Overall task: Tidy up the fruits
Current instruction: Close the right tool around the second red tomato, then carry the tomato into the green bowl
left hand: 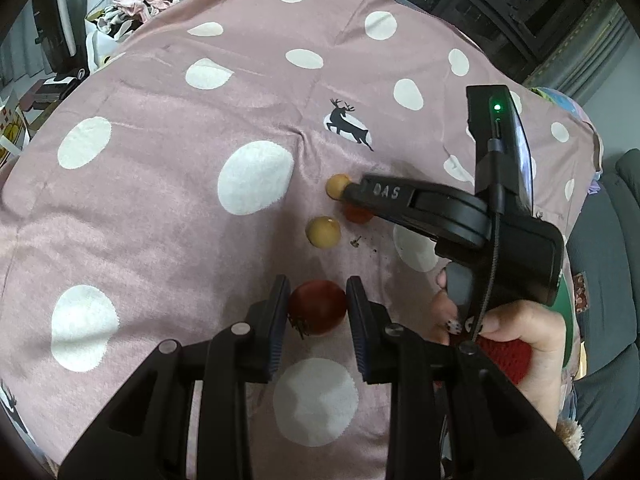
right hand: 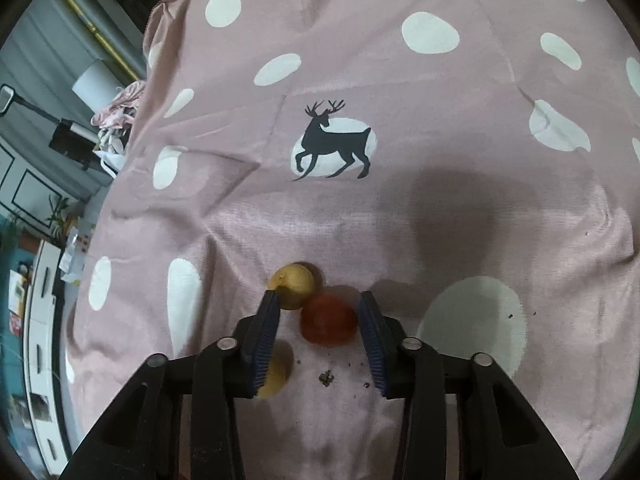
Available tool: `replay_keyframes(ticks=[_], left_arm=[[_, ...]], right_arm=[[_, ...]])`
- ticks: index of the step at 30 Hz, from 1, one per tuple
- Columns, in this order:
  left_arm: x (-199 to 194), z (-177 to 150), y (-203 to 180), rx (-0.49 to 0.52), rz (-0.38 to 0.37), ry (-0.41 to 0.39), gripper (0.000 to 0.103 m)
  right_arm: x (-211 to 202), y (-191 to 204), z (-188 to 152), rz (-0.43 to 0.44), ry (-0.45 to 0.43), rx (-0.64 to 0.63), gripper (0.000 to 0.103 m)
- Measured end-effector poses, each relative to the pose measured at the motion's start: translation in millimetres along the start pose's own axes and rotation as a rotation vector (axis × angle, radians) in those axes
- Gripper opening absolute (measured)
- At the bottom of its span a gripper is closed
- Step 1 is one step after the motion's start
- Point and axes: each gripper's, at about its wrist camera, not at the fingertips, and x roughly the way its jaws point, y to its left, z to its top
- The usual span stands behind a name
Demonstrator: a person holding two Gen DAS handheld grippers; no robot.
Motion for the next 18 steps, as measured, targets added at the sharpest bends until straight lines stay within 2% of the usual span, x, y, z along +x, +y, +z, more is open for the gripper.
replay_keyframes(ticks=[1, 5, 9, 13, 18], left_arm=[[-0.3, -0.6, -2.6, 0.009, -0.003, 0.0, 0.029], [-1.7, -0.4, -7.0, 0.026, -0.021, -0.009, 0.029], [-4.8, -2.7, -12.3, 0.044, -0.034, -0.016, 0.029], [-9.6, -6.3, -22.6, 0.073, -0.041, -0.03, 0.029], [-17.5, -15.4, -55.2, 0.152, -0.07, -0.046, 0.029]], right_arm=[[-0.8, -0.5, -0.4, -0.013, 0.006, -0.005, 0.03], [-7.6, -6.9, -6.3, -0.03, 0.009, -0.006, 0.029], [-34.1, -20.5, -21.0, -0.022, -0.016, 0.023, 0.029], [-85.8, -38.2, -47.8, -0.001, -0.089, 0.056, 0.029], [-149.7, -69.8, -84.0, 0.071, -0.227, 0.14, 0.029]])
